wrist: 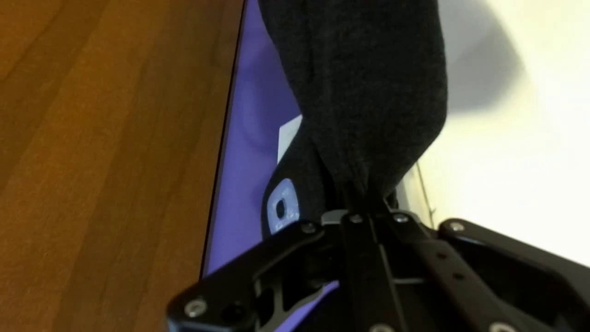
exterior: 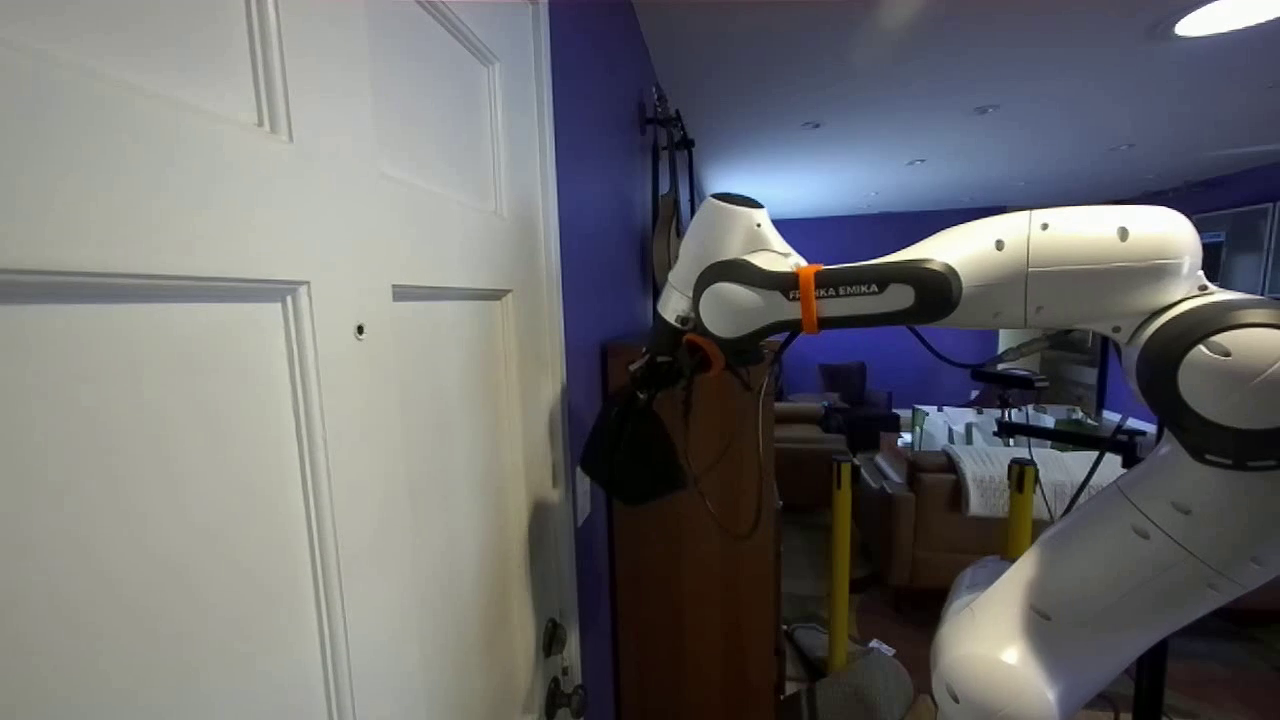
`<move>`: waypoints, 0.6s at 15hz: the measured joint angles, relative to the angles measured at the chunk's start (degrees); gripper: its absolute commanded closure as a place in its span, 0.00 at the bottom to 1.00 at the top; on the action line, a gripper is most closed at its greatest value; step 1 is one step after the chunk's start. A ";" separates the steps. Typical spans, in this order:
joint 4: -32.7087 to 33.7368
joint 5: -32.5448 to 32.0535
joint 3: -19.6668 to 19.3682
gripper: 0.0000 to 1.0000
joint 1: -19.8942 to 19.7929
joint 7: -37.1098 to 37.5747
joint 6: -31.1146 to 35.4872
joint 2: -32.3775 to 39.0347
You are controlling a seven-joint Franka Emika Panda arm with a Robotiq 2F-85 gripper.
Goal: Move the beanie from the hook on the door to the top of the shelf
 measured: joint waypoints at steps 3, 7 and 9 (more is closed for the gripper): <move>3.04 -0.57 -1.70 0.99 -3.06 0.05 5.89 1.96; 6.93 -0.69 -2.16 0.96 -7.83 3.25 7.36 4.12; 7.42 -0.69 -2.13 0.96 -8.07 3.82 7.36 4.49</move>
